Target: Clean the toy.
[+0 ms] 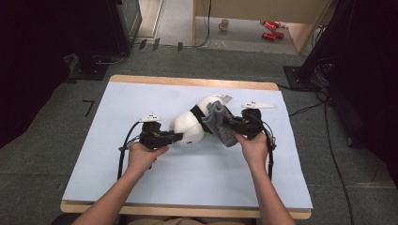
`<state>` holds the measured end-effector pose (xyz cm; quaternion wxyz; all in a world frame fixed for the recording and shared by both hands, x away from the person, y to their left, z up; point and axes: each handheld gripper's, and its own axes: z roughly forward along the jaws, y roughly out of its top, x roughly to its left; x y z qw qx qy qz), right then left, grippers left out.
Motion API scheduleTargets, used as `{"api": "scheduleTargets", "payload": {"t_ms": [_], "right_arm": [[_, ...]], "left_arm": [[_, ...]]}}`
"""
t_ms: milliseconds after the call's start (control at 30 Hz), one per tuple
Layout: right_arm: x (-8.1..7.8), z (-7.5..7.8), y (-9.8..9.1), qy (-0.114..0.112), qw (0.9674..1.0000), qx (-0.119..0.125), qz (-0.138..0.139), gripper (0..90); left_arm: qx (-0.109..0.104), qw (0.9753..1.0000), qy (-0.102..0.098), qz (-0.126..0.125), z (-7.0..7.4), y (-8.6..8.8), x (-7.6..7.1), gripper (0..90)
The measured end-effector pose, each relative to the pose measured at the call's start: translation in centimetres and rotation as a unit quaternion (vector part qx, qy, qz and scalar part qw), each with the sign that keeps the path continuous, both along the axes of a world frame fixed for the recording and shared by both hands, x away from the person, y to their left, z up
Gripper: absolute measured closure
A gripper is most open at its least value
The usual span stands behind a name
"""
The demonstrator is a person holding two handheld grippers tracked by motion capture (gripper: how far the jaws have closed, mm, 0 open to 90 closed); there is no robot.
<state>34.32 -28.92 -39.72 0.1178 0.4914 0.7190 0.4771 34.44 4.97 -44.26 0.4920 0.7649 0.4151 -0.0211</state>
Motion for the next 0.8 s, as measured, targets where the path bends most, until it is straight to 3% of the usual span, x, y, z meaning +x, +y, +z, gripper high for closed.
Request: {"api": "scheduleTargets", "payload": {"t_ms": [100, 233, 467, 600, 700, 800], "right_arm": [[-0.1, 0.1, -2.0, 0.001, 0.9994, 0.007, -0.032, 79.4], [-0.8, 1.5, -2.9, -0.018, 0.9988, 0.018, -0.043, 79.4], [-1.7, 3.0, -0.4, -0.029, 0.9995, 0.016, -0.001, 79.4], [-2.3, 2.9, 1.4, -0.017, 0.9984, 0.041, 0.034, 79.0], [-2.6, 2.5, 3.0, -0.008, 0.998, 0.029, 0.056, 79.0], [-2.2, 1.4, 4.3, 0.003, 0.9981, 0.01, 0.061, 79.0]], "left_arm": [[-0.003, 1.0, 0.003, -0.004, -0.1, 0.1, 0.1, 70.8], [-0.007, 1.0, -0.002, 0.003, -0.2, 0.2, 0.2, 70.7], [-0.009, 0.9999, 0.0, 0.009, -0.1, 0.4, 0.2, 70.2], [-0.009, 0.9999, -0.002, 0.01, 0.0, 0.6, 0.3, 69.7], [-0.012, 0.9999, -0.004, 0.01, 0.0, 0.6, 0.3, 68.4], [-0.012, 0.9999, -0.007, 0.0, -0.1, 0.7, 0.3, 64.9]]}}
